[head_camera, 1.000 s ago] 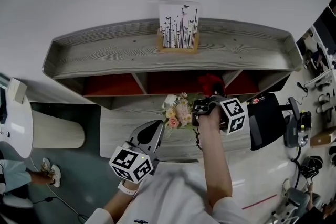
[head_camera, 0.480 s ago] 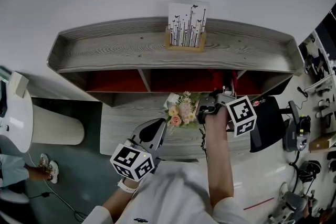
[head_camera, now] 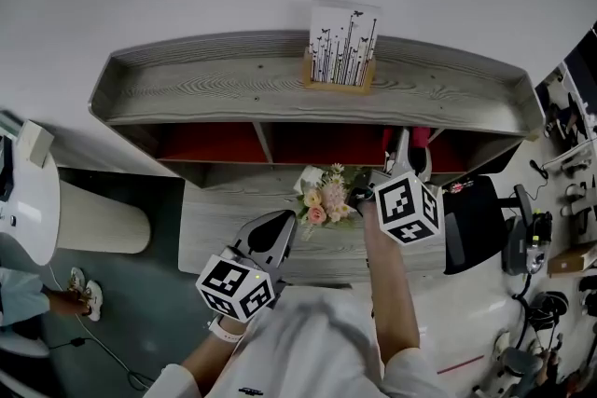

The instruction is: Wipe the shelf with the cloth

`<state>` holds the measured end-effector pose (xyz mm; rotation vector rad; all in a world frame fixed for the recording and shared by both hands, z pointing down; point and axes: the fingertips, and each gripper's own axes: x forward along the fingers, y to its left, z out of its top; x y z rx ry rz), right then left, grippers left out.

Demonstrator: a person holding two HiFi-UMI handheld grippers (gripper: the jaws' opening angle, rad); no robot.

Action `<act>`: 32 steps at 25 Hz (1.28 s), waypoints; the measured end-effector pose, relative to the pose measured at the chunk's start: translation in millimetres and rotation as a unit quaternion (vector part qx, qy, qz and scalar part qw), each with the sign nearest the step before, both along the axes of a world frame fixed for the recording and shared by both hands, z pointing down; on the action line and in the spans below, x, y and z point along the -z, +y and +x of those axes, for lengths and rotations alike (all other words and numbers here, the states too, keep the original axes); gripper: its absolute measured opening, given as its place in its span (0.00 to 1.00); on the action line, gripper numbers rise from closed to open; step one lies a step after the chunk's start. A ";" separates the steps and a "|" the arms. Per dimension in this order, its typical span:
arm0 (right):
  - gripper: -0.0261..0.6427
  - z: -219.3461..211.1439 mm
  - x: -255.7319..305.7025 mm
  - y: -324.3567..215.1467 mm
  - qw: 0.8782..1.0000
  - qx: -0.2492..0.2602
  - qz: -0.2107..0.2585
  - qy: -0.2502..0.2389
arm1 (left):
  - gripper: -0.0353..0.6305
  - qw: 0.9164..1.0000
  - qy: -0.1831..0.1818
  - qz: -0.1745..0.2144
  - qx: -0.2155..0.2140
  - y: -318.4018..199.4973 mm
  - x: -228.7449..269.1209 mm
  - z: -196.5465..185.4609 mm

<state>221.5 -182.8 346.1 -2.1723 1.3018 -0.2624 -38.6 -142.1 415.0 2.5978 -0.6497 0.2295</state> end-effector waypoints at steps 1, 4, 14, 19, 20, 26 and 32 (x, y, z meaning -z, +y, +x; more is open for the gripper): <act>0.21 -1.6 0.6 -2.6 1.000 0.002 -0.006 0.014 | 0.06 1.000 0.000 -0.001 0.002 -0.7 -0.3 -1.3; 0.21 -7.5 1.5 -11.6 0.999 0.014 -0.022 0.048 | 0.06 1.000 -0.001 -0.002 0.009 -3.6 -1.3 -5.4; 0.21 -57.6 3.3 -49.8 0.986 0.087 -0.063 0.130 | 0.06 1.000 -0.001 -0.002 0.032 -11.5 -3.0 -16.5; 0.21 -102.0 4.7 -71.4 0.971 0.140 -0.077 0.180 | 0.06 0.999 0.000 -0.001 0.047 -16.2 -2.6 -25.9; 0.21 -112.1 5.1 -76.6 0.967 0.153 -0.078 0.190 | 0.06 0.999 0.001 -0.001 0.050 -17.1 -2.3 -27.6; 0.21 -156.1 6.9 -98.0 0.950 0.211 -0.071 0.218 | 0.06 0.998 0.001 0.000 0.069 -21.8 -2.3 -40.0; 0.21 -195.7 8.2 -108.1 0.922 0.267 -0.065 0.271 | 0.06 0.997 -0.002 -0.002 0.078 -22.8 -4.7 -45.4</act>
